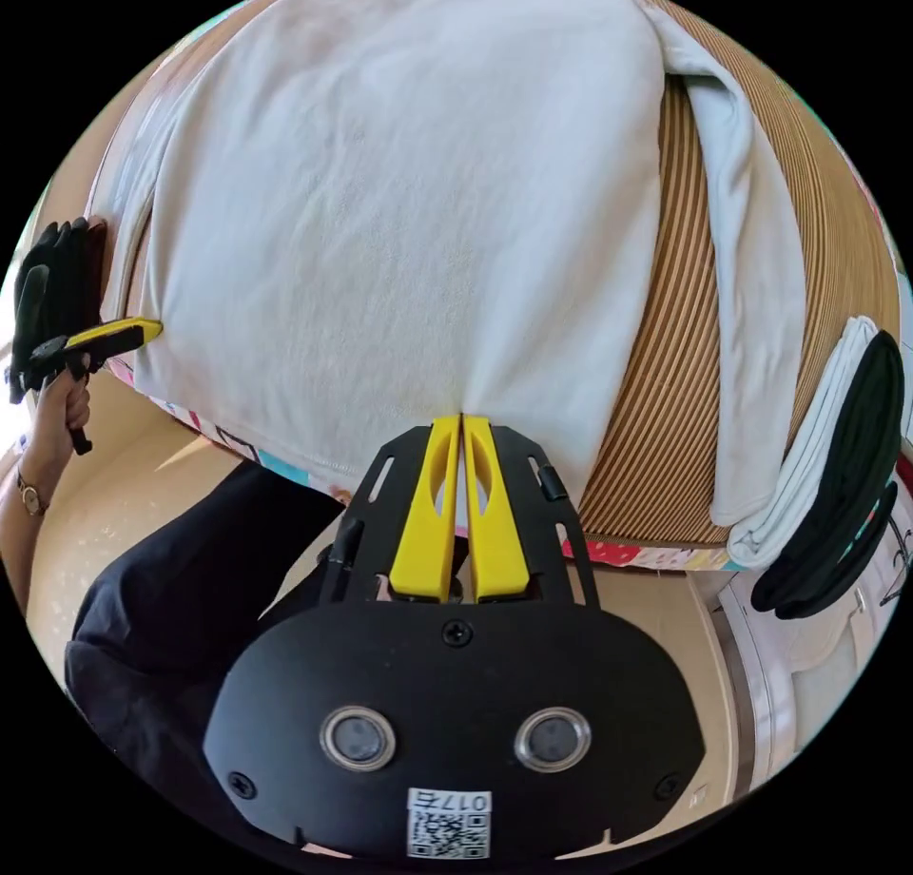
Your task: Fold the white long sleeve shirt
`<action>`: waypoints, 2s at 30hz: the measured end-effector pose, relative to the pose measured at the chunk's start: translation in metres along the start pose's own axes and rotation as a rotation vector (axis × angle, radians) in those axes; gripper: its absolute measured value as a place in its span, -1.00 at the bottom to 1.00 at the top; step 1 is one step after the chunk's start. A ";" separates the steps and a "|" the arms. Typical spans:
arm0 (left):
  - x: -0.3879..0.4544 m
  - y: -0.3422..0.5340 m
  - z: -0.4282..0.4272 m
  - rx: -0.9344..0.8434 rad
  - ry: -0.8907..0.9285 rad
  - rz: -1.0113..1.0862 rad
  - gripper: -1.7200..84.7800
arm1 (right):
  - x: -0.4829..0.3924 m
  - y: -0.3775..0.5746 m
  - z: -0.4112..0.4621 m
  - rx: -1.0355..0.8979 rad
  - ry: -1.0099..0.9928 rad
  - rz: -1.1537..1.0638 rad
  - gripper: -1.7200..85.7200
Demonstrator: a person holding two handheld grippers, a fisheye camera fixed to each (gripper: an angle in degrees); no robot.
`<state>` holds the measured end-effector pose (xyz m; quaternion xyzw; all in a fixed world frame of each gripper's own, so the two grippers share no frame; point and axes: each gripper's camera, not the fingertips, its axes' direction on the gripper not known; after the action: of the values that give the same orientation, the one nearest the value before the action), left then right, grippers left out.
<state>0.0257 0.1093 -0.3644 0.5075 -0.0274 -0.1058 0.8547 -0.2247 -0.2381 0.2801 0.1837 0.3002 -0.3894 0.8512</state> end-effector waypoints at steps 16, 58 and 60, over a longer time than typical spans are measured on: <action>-0.262 0.210 0.006 0.767 1.323 -1.240 -0.71 | 0.162 0.064 0.011 -0.040 -0.536 0.344 -0.95; 0.147 0.052 0.035 0.262 0.136 0.180 -0.96 | 0.440 0.189 0.131 0.810 -1.639 1.323 -0.86; 0.133 0.069 0.036 0.239 0.125 0.166 -0.97 | 0.442 0.173 0.091 0.813 -1.579 1.122 -0.89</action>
<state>0.1602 0.0823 -0.2947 0.6073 -0.0284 0.0008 0.7939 0.1710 -0.4230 0.0729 0.2623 -0.6217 -0.0197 0.7378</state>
